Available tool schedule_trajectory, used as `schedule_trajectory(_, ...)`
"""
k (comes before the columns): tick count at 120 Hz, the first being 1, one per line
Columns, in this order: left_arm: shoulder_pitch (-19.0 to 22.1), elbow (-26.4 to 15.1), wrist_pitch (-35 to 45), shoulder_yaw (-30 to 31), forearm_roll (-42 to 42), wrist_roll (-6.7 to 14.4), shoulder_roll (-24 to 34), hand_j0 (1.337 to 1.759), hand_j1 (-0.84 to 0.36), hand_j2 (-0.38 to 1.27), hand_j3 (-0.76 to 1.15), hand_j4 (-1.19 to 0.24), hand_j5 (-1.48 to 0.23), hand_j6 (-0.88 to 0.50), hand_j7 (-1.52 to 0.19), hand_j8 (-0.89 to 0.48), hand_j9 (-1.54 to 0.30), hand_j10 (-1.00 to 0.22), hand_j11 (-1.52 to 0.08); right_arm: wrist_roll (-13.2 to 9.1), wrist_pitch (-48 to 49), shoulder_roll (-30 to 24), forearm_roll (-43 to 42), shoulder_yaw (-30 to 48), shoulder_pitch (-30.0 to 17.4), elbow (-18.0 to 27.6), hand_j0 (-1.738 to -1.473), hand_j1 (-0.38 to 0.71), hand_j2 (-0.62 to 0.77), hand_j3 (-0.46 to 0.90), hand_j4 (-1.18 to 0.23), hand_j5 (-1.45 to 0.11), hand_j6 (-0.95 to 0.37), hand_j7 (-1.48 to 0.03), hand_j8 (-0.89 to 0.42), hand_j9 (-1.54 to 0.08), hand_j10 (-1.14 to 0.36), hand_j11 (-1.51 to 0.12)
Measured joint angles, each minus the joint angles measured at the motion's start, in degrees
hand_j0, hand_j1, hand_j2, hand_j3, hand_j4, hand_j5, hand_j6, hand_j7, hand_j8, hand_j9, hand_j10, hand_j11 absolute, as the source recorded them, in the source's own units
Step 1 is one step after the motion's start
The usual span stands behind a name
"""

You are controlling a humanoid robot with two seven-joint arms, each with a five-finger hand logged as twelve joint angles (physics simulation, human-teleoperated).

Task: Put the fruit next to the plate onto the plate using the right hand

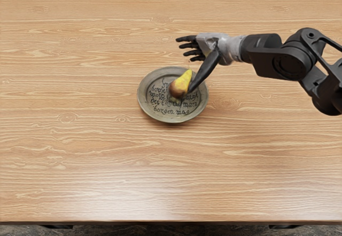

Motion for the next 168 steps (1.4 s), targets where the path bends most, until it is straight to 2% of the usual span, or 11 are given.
schedule_trajectory(17, 0.0, 0.0, 0.0, 0.0, -0.01, 0.0, 0.0, 1.658, 0.34, 0.0, 0.0, 0.0, -0.01, 0.0, 0.0, 0.0, 0.0, 0.0, 0.0, 0.0, 3.44, -0.38, 3.14, 1.7, -0.01, 0.02, -1.658, -0.32, 0.0, 0.0, -0.02, -0.03, -0.02, -0.03, -0.04, -0.03, -0.02, -0.03)
schedule_trajectory(38, 0.0, 0.0, 0.0, 0.0, -0.02, 0.0, 0.0, 1.658, 0.34, 0.0, 0.0, 0.0, -0.01, 0.0, 0.0, 0.0, 0.0, 0.0, 0.0, 0.0, 13.1, -2.38, 15.71, 4.05, -0.78, 0.01, -1.658, -0.32, 0.0, 0.0, -0.02, -0.03, -0.02, -0.03, -0.03, -0.03, -0.02, -0.03)
schedule_trajectory(57, 0.0, 0.0, 0.0, 0.0, 0.01, 0.0, 0.0, 1.658, 0.34, 0.0, 0.0, 0.0, -0.01, 0.0, 0.0, 0.0, 0.0, 0.0, 0.0, 0.0, 16.28, -6.16, 28.33, 4.77, -5.17, 0.32, -1.658, -0.33, 0.0, 0.0, -0.02, -0.02, -0.02, -0.02, -0.02, -0.02, -0.02, -0.02)
schedule_trajectory(68, 0.0, 0.0, 0.0, 0.0, 0.0, 0.0, 0.0, 1.658, 0.34, 0.0, 0.0, 0.0, -0.01, 0.0, -0.01, 0.0, 0.0, 0.0, 0.0, 0.0, 16.81, -9.37, 32.73, 5.16, -8.86, 1.4, -1.658, -0.33, 0.0, 0.0, -0.02, -0.02, -0.02, -0.02, -0.02, -0.02, -0.02, -0.02)
schedule_trajectory(81, 0.0, 0.0, 0.0, 0.0, 0.01, 0.0, 0.0, 1.658, 0.34, 0.0, 0.0, 0.0, -0.01, 0.0, -0.01, 0.0, 0.0, 0.0, 0.0, 0.0, 17.05, -12.33, 34.77, 9.24, -14.64, 1.95, -1.658, -0.33, 0.0, 0.0, -0.02, -0.02, -0.02, -0.02, -0.02, -0.02, -0.02, -0.02)
schedule_trajectory(96, 0.04, 0.0, -0.01, -0.04, -0.03, 0.0, 0.0, 1.658, 0.34, 0.0, 0.0, 0.0, -0.01, 0.0, -0.01, 0.0, -0.01, 0.0, -0.01, 0.0, 17.14, -15.93, 35.57, 17.51, -22.74, 2.16, -1.658, -0.33, 0.0, 0.0, -0.02, -0.02, -0.02, -0.02, -0.02, -0.02, -0.02, -0.02)
schedule_trajectory(109, 0.23, -0.03, -0.05, -0.01, -0.05, 0.0, 0.0, 1.658, 0.34, 0.0, 0.0, 0.0, -0.01, 0.0, -0.01, 0.0, -0.01, 0.0, -0.01, 0.0, 17.17, -20.24, 37.87, 21.77, -26.97, 2.2, -1.658, -0.33, 0.0, 0.0, -0.02, -0.02, -0.02, -0.02, -0.02, -0.02, -0.02, -0.02)
schedule_trajectory(130, -0.08, -0.06, -0.08, -0.01, -0.06, 0.0, 0.0, 1.658, 0.34, 0.0, 0.0, 0.0, -0.01, 0.0, -0.01, 0.0, -0.01, 0.0, -0.01, 0.0, 17.18, -25.08, 40.44, 24.36, -29.61, 2.17, -1.658, -0.33, 0.0, 0.0, -0.02, -0.02, -0.01, -0.02, -0.01, -0.02, -0.02, -0.02)
schedule_trajectory(168, -0.09, 0.0, -0.09, -0.01, -0.07, 0.0, 0.0, 1.658, 0.34, 0.0, 0.0, 0.0, -0.01, 0.0, -0.01, 0.0, -0.01, 0.0, -0.01, 0.0, 17.19, -28.41, 41.73, 25.32, -30.7, 1.66, -1.658, -0.33, 0.0, 0.0, -0.01, -0.02, -0.01, -0.02, -0.01, -0.02, -0.01, -0.02)
